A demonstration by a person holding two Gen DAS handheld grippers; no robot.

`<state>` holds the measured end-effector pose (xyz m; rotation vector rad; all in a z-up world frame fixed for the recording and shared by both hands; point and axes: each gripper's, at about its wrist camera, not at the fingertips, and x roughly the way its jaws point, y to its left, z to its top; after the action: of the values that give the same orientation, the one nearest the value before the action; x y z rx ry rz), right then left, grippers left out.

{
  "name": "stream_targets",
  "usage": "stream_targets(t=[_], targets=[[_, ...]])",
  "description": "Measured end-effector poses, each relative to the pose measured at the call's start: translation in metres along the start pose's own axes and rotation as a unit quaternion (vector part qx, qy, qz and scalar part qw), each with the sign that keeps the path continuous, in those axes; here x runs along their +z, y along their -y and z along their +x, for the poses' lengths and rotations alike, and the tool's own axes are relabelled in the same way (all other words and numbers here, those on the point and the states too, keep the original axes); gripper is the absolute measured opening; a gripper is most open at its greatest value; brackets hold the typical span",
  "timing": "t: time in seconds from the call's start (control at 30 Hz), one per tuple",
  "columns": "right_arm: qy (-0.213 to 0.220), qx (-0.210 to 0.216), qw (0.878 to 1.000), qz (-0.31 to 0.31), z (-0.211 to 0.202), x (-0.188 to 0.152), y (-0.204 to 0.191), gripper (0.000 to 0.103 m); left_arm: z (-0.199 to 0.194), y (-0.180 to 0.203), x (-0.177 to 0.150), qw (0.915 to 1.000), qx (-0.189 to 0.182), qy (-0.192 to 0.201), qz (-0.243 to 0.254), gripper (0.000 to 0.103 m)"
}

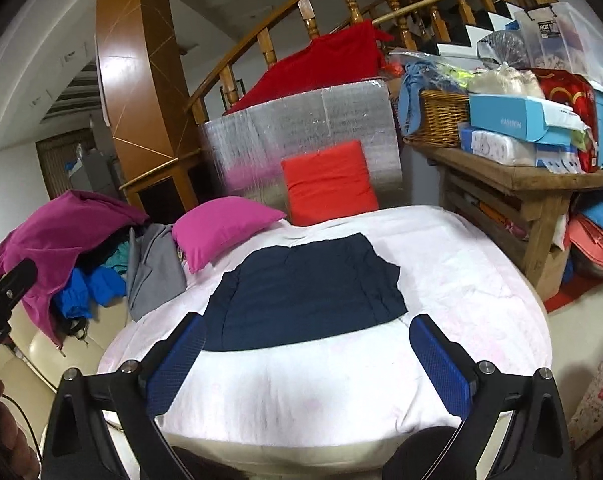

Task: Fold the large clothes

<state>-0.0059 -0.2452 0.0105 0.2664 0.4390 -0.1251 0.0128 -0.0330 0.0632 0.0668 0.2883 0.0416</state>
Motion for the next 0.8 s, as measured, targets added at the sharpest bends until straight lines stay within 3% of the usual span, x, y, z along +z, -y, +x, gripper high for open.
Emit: stream_targets(t=[0.8], targets=[[0.010, -0.022, 1.000, -0.008, 0.016, -0.013, -0.006, 0.103, 0.016, 0.005, -0.020, 0.9996, -0.004, -0.025, 0.011, 0.103]])
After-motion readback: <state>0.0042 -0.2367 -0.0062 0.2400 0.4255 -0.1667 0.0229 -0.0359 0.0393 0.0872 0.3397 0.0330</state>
